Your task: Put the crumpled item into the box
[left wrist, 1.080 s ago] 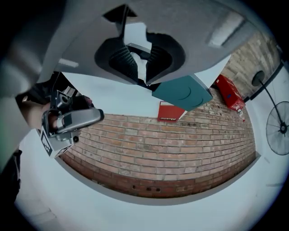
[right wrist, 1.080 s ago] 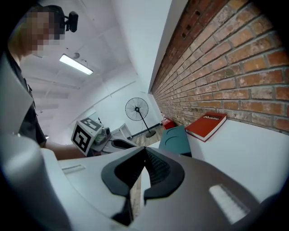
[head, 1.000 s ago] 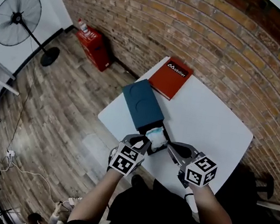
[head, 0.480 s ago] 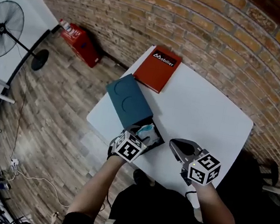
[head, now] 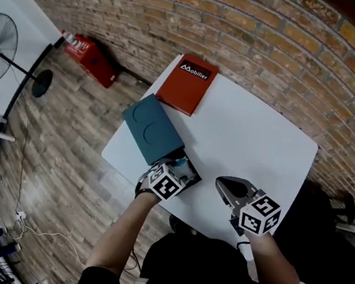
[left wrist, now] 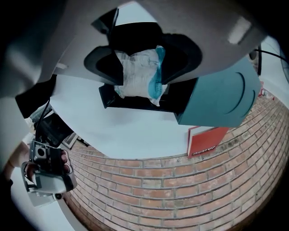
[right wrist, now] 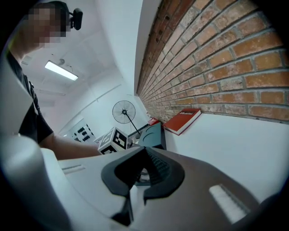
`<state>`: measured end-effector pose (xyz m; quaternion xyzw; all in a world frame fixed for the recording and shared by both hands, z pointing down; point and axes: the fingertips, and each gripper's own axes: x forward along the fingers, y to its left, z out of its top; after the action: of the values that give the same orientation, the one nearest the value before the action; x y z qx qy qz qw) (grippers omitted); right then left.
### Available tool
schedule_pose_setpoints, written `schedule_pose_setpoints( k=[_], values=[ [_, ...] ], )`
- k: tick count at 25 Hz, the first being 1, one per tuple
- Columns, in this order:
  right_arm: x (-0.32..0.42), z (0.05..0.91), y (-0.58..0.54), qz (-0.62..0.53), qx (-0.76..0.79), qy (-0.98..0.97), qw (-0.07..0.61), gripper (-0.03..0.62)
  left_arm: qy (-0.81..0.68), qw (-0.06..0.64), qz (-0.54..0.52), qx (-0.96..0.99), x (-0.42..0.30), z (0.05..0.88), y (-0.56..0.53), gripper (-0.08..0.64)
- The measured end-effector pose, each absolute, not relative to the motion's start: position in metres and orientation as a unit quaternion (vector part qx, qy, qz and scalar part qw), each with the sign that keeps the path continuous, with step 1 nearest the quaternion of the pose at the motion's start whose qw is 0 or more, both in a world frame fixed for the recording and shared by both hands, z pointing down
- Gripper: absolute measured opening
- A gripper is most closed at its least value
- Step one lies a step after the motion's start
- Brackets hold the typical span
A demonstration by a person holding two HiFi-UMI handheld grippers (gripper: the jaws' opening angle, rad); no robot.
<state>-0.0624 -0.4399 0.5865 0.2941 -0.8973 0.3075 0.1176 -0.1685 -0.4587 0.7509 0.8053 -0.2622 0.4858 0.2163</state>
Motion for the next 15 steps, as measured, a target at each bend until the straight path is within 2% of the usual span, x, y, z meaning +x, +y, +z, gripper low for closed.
schedule_pose_setpoints(
  k=[10, 15],
  values=[
    [-0.046, 0.587, -0.437, 0.312, 0.311, -0.891, 0.113, 0.0, -0.239, 0.212, 0.525, 0.789, -0.162, 0.767, -0.457, 0.246],
    [-0.044, 0.584, -0.436, 0.312, 0.313, -0.89, 0.11, 0.0, -0.25, 0.21, 0.514, 0.794, -0.159, 0.763, -0.459, 0.122]
  ],
)
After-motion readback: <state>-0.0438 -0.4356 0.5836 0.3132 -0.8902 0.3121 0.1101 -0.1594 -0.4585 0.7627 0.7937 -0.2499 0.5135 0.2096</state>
